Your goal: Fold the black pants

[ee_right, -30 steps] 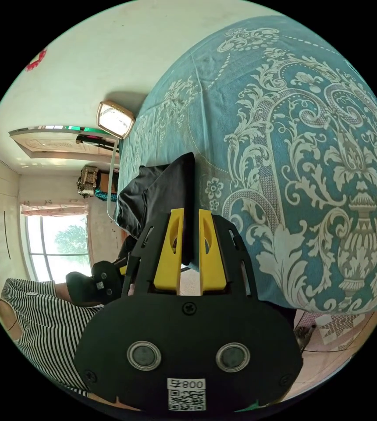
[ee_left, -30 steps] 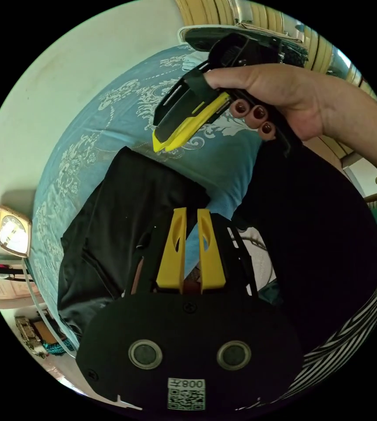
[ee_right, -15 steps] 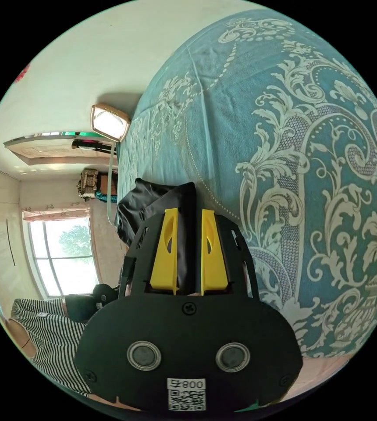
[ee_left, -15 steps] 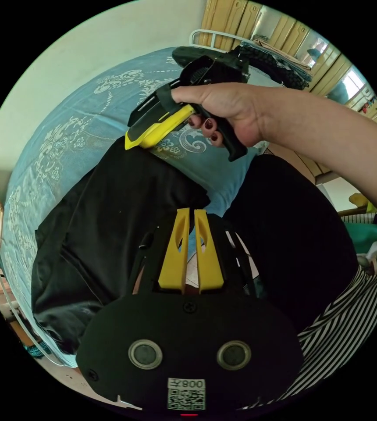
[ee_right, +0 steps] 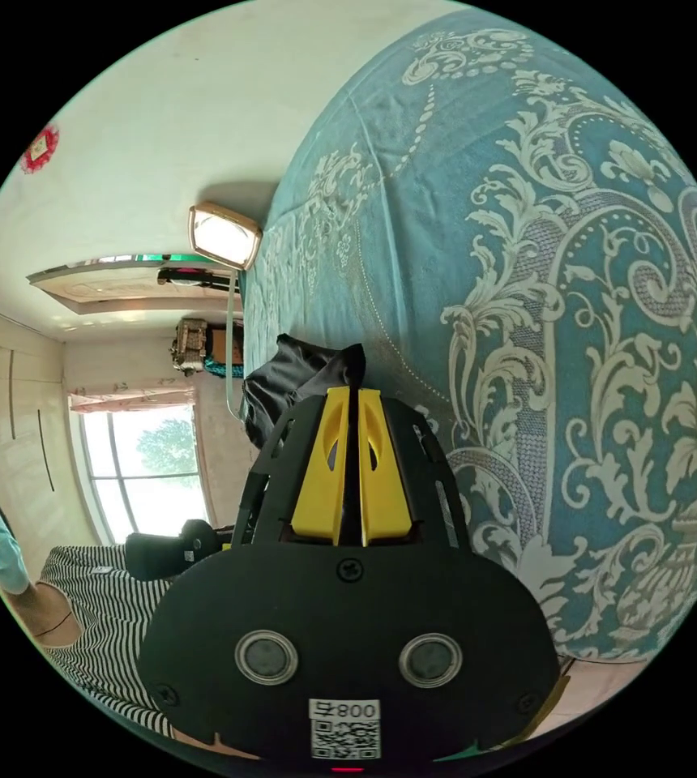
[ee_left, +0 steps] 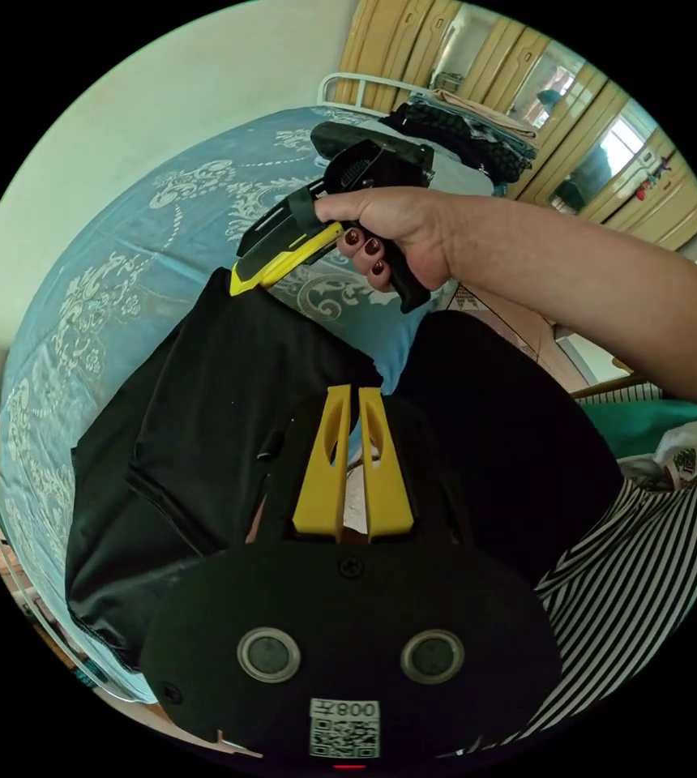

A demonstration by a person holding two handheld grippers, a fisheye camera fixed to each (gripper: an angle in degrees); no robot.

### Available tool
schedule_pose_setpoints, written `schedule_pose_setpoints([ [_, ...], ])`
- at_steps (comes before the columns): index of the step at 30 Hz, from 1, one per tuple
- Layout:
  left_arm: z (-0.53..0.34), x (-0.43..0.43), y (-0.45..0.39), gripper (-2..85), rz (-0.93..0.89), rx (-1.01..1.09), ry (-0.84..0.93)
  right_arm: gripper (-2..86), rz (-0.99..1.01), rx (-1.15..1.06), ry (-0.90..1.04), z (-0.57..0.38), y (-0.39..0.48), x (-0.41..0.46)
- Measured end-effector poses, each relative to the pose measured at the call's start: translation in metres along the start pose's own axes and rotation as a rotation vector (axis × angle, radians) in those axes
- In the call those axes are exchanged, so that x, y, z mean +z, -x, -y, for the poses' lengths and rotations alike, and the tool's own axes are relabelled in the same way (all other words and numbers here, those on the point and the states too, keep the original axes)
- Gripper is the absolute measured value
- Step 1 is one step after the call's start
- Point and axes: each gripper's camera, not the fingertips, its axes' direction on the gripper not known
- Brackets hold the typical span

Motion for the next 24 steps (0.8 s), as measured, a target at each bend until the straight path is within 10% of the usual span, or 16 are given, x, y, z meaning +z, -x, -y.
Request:
schedule_pose_setpoints([
  [24, -0.219, -0.163, 0.124, 1.8, -0.191, -0.312, -0.414, 1.6, 0.235, -0.030, -0.183, -0.050, -0.094, 0.036],
])
